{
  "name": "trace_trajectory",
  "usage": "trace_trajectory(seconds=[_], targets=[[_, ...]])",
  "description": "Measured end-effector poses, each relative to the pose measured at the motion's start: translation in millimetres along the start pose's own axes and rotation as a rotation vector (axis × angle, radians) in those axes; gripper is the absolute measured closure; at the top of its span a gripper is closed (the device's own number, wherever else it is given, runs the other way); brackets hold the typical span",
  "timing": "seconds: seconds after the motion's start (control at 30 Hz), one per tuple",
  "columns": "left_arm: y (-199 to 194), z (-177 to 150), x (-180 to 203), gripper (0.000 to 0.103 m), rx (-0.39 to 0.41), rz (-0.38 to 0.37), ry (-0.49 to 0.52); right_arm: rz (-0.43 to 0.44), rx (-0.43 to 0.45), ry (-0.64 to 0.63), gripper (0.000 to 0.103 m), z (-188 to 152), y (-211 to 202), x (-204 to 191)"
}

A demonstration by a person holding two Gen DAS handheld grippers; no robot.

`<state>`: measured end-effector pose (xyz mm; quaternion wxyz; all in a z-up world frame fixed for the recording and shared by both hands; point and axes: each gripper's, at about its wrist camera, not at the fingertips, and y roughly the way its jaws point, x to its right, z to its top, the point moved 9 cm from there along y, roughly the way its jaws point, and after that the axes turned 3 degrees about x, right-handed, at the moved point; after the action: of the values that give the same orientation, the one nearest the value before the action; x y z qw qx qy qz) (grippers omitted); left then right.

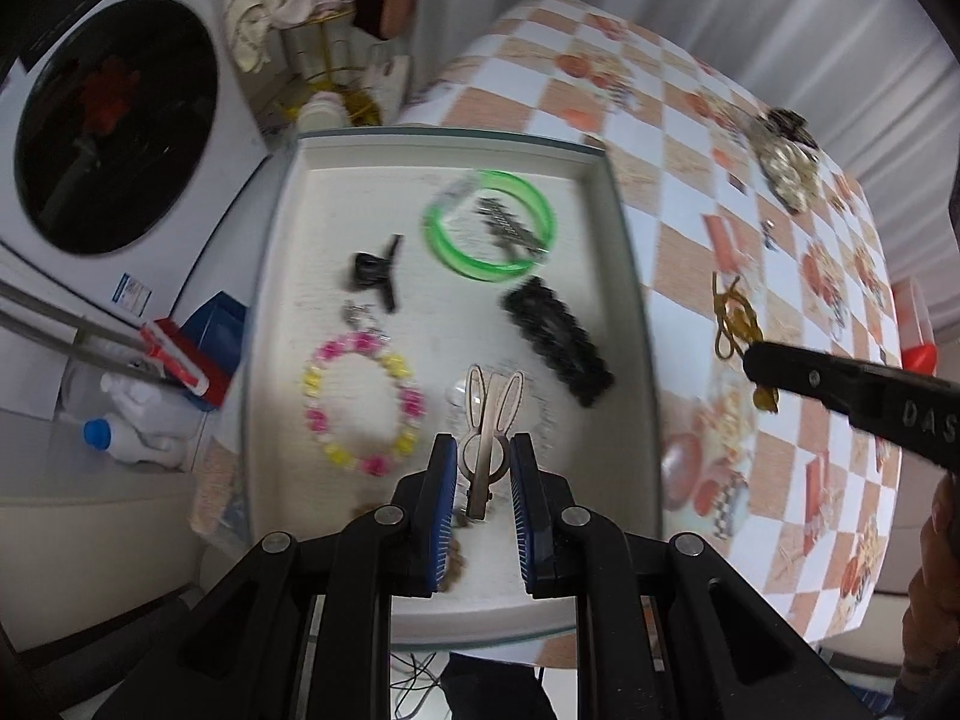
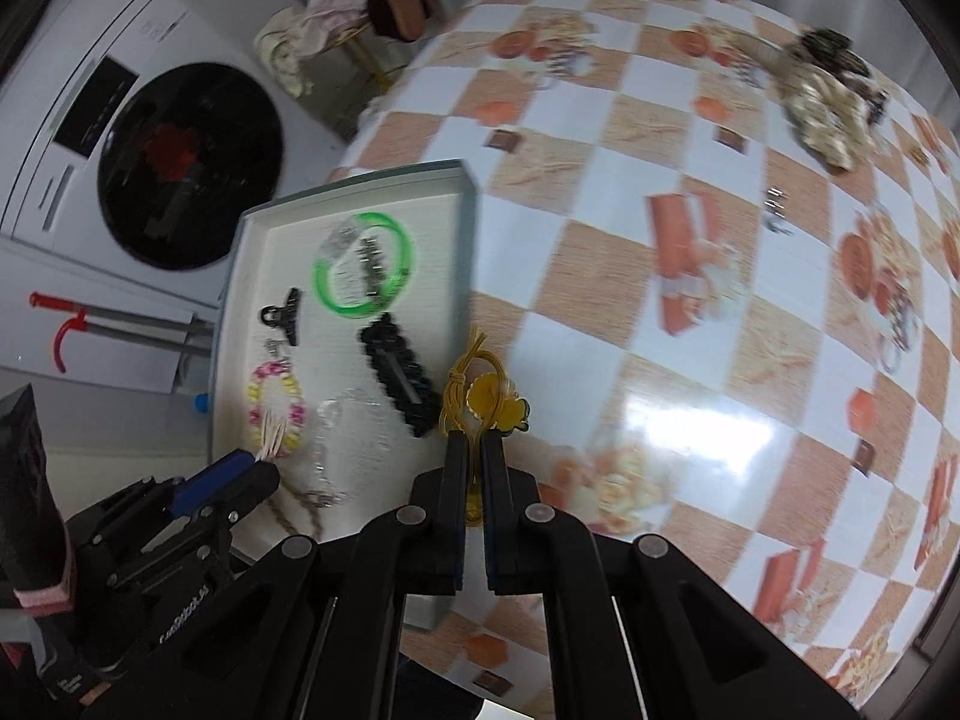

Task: Organize jewelry
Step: 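Release the hair tie into the tray with right tool while left tool releases the clip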

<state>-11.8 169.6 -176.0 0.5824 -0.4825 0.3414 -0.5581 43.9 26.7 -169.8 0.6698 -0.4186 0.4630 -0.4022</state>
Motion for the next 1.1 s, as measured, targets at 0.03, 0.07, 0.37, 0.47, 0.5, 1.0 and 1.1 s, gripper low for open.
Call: trace_trajectory(seconds=[0.03,0.07,0.37,0.47,0.5,1.0,1.1], targets=[[2.0,2.0,-4.7,0.080,0.000,0.000,-0.008,0.006,-0.003,-0.009,0.098,0.5,2.6,-5.3],[3.8,4.0,-7.6,0.080,-0.001,0.001,-0.012,0.013,-0.007,-0.020,0.098,0.8,5.8,-12.0],[29.2,32.2,-13.1,0.080,0.008,-0.017,0.012,0.050,-0.071,-0.051,0.099,-20.2,34.6,-45.2],[39.2,37.7,-10.6,0.080,0.003,-0.017,0.026,0.058,-0.100,-0.053,0.099,-33.5,43.5,-48.8],[43.4,39.0,-10.4,0.080,-0.001,-0.015,0.031,0.060,-0.109,-0.053,0.099,-38.4,46.1,-50.0],[72.6,39.4,-15.2,0.080,-0.034,0.031,0.065,0.059,-0.196,-0.061,0.099,-79.6,88.8,-61.8],[74.9,38.2,-14.8,0.080,-0.037,0.036,0.068,0.051,-0.204,-0.060,0.099,-78.6,96.5,-62.1]])
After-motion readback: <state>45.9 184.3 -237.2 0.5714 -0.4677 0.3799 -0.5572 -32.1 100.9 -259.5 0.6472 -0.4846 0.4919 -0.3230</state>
